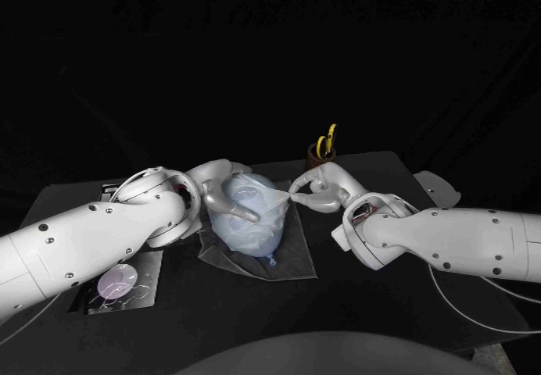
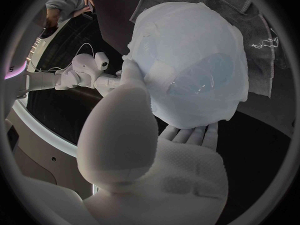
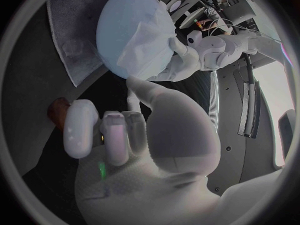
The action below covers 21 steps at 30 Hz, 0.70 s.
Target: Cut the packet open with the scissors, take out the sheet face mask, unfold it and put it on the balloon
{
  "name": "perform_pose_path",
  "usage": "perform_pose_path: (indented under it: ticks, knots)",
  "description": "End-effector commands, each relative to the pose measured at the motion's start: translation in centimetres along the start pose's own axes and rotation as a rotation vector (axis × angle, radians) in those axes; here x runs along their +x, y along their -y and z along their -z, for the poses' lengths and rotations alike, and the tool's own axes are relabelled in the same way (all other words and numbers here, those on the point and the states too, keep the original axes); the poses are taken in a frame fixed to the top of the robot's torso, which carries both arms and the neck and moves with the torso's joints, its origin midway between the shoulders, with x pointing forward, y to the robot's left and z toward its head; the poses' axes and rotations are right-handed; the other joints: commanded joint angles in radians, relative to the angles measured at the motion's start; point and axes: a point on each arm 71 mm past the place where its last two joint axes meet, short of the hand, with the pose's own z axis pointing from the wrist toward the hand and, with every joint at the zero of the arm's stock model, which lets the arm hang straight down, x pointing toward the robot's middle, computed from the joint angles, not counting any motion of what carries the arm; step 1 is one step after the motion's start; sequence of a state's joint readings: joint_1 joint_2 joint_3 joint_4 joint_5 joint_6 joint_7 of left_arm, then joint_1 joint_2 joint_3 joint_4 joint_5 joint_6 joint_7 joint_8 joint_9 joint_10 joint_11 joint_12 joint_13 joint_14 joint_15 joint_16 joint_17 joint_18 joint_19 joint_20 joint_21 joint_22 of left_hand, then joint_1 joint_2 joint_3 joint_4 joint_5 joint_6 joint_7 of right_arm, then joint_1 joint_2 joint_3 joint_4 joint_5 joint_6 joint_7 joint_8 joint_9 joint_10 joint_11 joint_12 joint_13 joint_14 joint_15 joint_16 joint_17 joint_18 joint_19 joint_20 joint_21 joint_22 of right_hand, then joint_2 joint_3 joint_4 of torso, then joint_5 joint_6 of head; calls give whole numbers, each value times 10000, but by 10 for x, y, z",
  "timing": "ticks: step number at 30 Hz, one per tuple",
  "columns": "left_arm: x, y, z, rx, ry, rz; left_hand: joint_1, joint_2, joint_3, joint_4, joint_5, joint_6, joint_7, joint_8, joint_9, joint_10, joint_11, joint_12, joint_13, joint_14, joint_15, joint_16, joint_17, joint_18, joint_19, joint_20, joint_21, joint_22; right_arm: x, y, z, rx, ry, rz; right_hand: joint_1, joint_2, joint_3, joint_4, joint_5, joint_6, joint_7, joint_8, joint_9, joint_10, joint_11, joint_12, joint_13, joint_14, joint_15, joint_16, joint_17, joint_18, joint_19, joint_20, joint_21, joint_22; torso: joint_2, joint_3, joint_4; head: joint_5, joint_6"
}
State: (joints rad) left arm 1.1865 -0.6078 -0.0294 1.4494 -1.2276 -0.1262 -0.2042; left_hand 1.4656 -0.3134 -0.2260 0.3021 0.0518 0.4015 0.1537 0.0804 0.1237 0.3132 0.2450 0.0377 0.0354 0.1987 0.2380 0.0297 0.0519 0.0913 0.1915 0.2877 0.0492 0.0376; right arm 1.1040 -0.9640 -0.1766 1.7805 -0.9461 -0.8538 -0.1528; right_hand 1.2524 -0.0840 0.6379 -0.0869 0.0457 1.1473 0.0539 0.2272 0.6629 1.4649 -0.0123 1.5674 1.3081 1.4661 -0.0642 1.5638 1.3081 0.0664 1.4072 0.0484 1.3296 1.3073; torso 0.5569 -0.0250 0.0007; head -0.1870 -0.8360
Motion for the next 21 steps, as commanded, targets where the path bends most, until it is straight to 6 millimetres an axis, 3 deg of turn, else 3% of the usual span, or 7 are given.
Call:
perform_pose_path:
  ticks: [1, 7, 9, 12, 14, 21]
  knots:
    - [0, -1, 0, -33, -43, -14, 116, 8, -5, 12, 22, -65, 1316, 45, 10, -23, 42, -34, -1, 83, -2, 58, 11, 100, -77, 4, 11, -11, -3, 2, 0, 29, 187, 116, -31, 52, 45, 10, 30, 107, 12, 23, 194, 1059, -53, 34, 2627, 1047, -64, 70, 2627, -46, 21, -51, 54, 1280, 0, 0, 3, 6, 18]
    - [0, -2, 0, -37, -33, 0, 116, 8, -5, 12, 22, -65, 1316, 45, 10, -23, 42, -34, -1, 83, -2, 58, 11, 100, -77, 4, 11, -11, -5, 1, -1, -107, 252, -120, -220, -61, 60, 34, 33, -119, 61, -27, 271, 1059, -21, 34, 2627, 1047, -55, 70, 2627, -13, -72, -54, -82, 1211, -1, -1, 5, 32, 76]
    - [0, -2, 0, -36, -32, 3, 116, 8, -5, 12, 22, -65, 1316, 45, 10, -23, 42, -34, -1, 83, -2, 58, 11, 100, -77, 4, 11, -11, -5, 1, -1, -148, 207, -295, -588, -240, -237, 205, 11, -859, 264, -402, 216, 1059, 160, 34, 2627, 1047, 69, 70, 2627, 39, -265, 12, -358, 1069, -2, 0, 5, 36, 85]
    - [0, -2, 0, -39, -34, 10, 116, 8, -5, 12, 22, -65, 1316, 45, 10, -23, 42, -34, -1, 83, -2, 58, 11, 100, -77, 4, 11, -11, -4, 0, -2, -213, 117, -496, -1195, -734, -910, 527, 49, -1573, 661, -911, -8, 1059, 497, 34, 2627, 1047, 373, 70, 2627, 70, -468, 212, -638, 931, 0, 2, 7, 45, 105]
    - [0, -2, 0, -40, -31, 15, 116, 8, -5, 12, 22, -65, 1316, 45, 10, -23, 42, -34, -1, 83, -2, 58, 11, 100, -77, 4, 11, -11, -4, -1, -2, -238, 115, -568, -1173, -760, -1108, 584, 48, -1713, 759, -1056, -79, 1059, 596, 34, 2627, 1047, 471, 70, 2627, 78, -501, 315, -682, 918, 0, 2, 6, 56, 118]
    - [0, -2, 0, -32, -28, 23, 116, 8, -5, 12, 22, -65, 1316, 45, 10, -23, 42, -34, -1, 83, -2, 58, 11, 100, -77, 4, 11, -11, -8, 1, -6, -81, 49, -581, -1021, -612, -1193, 624, 65, -1690, 782, -1122, -126, 1059, 628, 34, 2627, 1047, 519, 70, 2627, 97, -514, 401, -705, 916, 4, -2, 0, 44, 133]
